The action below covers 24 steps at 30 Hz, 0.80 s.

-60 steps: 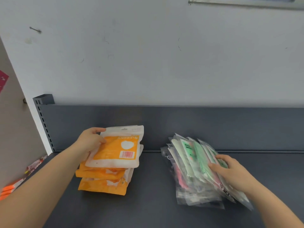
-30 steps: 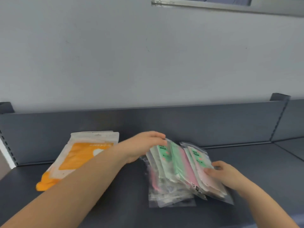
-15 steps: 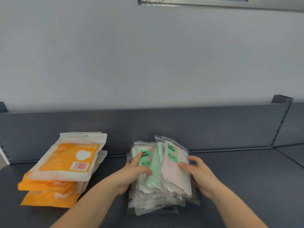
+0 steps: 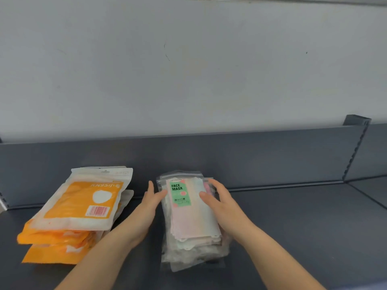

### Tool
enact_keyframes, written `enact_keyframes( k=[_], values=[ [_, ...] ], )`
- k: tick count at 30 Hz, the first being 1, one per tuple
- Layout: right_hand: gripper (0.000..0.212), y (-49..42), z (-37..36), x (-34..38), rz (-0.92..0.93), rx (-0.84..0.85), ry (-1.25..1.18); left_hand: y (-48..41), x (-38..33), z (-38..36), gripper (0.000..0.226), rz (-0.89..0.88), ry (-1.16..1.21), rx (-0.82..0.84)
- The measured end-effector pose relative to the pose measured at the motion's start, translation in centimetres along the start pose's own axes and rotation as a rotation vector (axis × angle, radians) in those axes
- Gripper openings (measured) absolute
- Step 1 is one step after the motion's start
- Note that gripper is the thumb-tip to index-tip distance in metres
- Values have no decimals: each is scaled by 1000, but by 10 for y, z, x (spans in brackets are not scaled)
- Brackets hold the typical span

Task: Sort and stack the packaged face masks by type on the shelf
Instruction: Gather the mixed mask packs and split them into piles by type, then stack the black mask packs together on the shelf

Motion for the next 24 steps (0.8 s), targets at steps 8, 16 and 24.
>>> enact_keyframes(
  k=[8,16,24],
  values=[
    [41,10,62,-14,21,-306,155,2,-46,-15,82,-135,-409,42],
    [46,50,156,-37,-14,-378,501,-3,-80,-86,53,-305,-698,326],
    [44,84,281,-71,0,-351,678,-4,-58,-216,61,-369,-979,361]
  ],
)
Point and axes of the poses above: each hand's wrist, its own y-axis away from the middle knuckle, its own z-axis out of the back of the hand, x = y × z, the point moved 4 cm from there along -y, towards the middle knuckle, and after that the axes turned 14 degrees about -z, right-handed, at the moved point
